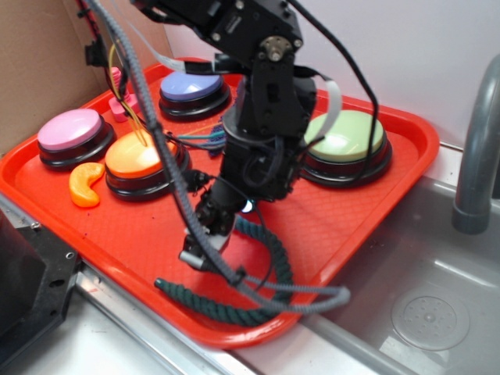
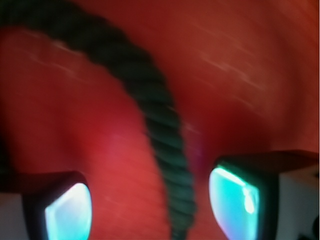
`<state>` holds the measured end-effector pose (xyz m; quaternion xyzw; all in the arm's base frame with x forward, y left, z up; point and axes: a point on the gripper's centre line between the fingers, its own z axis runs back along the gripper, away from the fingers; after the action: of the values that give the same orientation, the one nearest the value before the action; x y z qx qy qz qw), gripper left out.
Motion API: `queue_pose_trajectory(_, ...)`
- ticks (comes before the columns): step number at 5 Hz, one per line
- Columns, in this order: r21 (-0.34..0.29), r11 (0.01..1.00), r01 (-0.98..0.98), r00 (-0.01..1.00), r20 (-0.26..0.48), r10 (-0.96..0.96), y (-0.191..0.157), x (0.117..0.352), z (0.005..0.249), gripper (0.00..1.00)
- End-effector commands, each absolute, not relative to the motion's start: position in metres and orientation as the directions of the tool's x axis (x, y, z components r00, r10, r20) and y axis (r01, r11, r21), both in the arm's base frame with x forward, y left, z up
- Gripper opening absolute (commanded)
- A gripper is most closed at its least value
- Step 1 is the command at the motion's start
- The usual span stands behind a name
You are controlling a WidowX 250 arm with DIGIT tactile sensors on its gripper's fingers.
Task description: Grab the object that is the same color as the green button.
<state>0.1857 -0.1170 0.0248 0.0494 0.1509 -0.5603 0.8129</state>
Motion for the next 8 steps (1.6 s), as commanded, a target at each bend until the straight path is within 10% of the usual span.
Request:
queue_pose_trajectory(1,-0.121,0.387,0.914,0.33,-0.332,-0.884,-0.117,0.171,0.007,0.0)
queue_pose_trajectory(4,-0.052,0.423,0.905,0.379,-0.357,-0.854,-0.109,0.169,-0.001,0.0)
queue_pose_trajectory(5,-0.008,0.589,0.808,0.543,-0.375,-0.751,-0.103,0.169,0.009,0.0)
queue_pose_trajectory(7,0.063,0.904,0.422,0.88,-0.27,-0.392,-0.079,0.153,0.102,0.0)
queue_pose_trajectory(8,-0.01,0.983,0.185,0.962,-0.202,-0.184,-0.057,0.139,0.151,0.0)
